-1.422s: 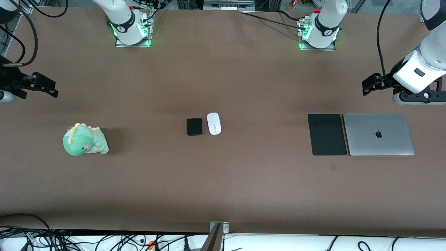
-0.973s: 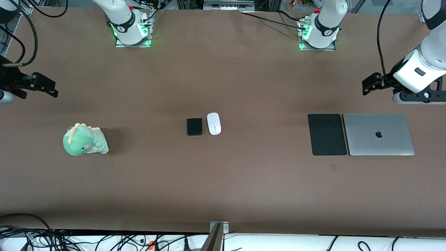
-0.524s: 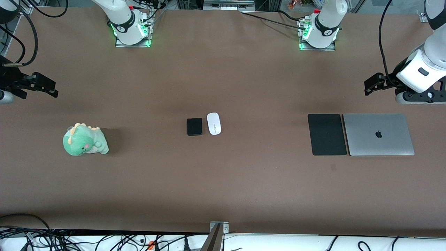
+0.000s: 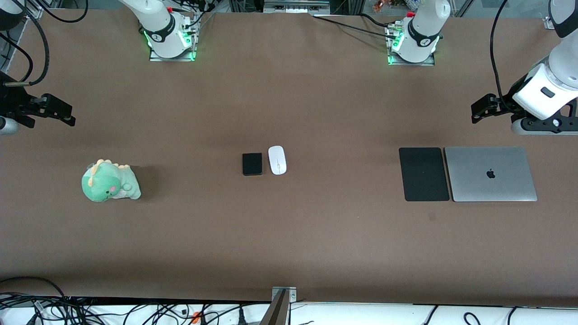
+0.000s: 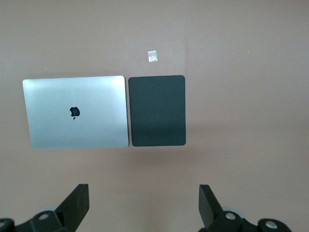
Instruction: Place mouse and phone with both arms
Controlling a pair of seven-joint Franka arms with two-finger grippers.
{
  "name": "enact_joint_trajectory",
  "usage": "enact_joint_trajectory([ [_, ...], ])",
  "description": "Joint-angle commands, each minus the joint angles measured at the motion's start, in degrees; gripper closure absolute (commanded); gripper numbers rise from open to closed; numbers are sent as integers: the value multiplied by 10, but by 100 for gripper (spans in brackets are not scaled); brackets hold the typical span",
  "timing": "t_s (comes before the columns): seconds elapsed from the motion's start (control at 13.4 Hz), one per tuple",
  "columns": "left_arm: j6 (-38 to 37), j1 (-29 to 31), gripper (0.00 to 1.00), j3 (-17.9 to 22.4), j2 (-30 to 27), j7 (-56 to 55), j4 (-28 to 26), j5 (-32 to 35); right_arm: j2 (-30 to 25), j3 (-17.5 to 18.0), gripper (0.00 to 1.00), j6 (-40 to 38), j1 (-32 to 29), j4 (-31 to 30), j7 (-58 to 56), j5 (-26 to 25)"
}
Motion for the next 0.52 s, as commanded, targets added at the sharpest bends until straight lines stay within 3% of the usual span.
enact_joint_trajectory([
  [0.0, -12, 7, 0, -5, -1, 14, 11, -10, 1, 1, 0, -6, 2, 9, -4, -7],
  [0.45, -12, 8, 0, -5, -1, 14, 11, -10, 1, 1, 0, -5, 2, 9, -4, -7],
])
